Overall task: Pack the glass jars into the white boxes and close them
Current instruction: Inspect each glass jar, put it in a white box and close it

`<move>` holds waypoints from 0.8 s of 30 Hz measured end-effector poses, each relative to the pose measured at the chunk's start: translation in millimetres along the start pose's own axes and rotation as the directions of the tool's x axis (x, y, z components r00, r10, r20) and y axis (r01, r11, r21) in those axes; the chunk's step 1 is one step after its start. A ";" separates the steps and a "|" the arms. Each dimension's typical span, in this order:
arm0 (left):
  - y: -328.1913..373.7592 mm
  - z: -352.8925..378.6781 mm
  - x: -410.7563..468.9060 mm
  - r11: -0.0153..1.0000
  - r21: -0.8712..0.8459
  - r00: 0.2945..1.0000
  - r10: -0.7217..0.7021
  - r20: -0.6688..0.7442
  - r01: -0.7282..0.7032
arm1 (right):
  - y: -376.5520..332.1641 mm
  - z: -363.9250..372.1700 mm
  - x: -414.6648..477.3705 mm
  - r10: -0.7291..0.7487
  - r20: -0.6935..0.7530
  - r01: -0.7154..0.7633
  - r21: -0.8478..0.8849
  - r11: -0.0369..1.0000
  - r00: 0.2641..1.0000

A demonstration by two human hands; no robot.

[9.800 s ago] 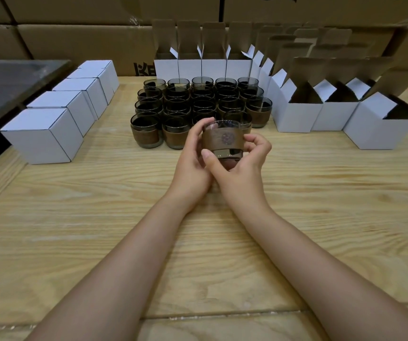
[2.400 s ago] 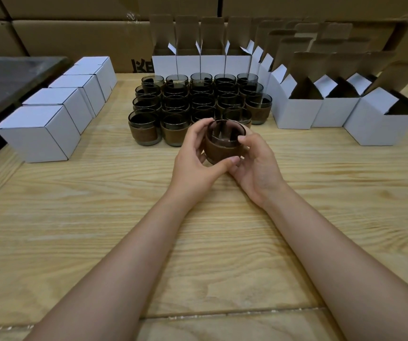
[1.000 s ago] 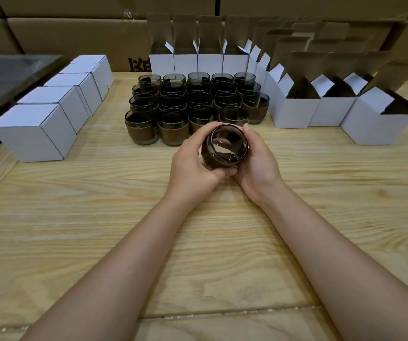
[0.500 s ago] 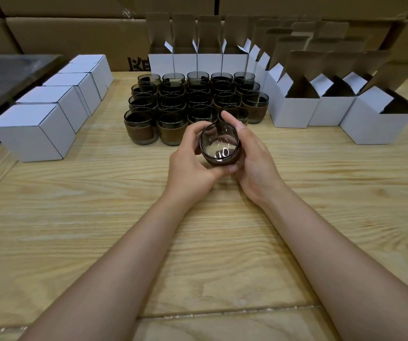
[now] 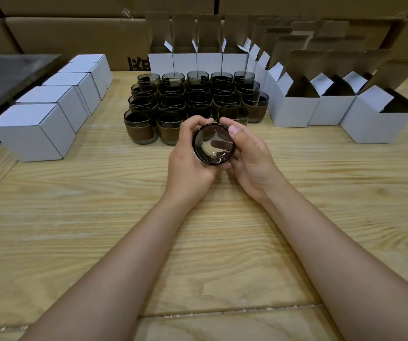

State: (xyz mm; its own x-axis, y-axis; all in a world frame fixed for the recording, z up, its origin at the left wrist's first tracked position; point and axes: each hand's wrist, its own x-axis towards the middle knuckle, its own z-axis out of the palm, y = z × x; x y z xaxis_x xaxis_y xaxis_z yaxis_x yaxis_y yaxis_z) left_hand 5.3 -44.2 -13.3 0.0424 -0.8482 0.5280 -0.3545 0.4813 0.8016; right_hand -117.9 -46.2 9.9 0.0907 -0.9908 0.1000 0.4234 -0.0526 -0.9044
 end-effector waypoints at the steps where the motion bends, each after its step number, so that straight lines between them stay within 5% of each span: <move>1: -0.1 0.3 0.1 1.000 0.005 1.000 0.005 -0.003 -0.005 | -0.1 -0.3 -0.2 0.002 0.007 -0.002 0.008 1.000 1.000; 24: 1.7 3.5 -1.7 0.993 0.062 0.995 0.094 0.033 -0.096 | -2.4 -4.0 1.5 0.091 -0.078 -0.093 -0.014 0.996 0.993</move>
State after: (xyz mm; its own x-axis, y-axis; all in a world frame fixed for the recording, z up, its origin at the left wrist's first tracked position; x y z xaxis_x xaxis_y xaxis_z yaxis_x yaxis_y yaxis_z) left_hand 1.4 -42.7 -13.8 -0.0219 -0.8057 0.5919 -0.4140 0.5462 0.7282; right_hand -122.4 -48.0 10.5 0.0581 -0.9982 -0.0158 0.4001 0.0378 -0.9157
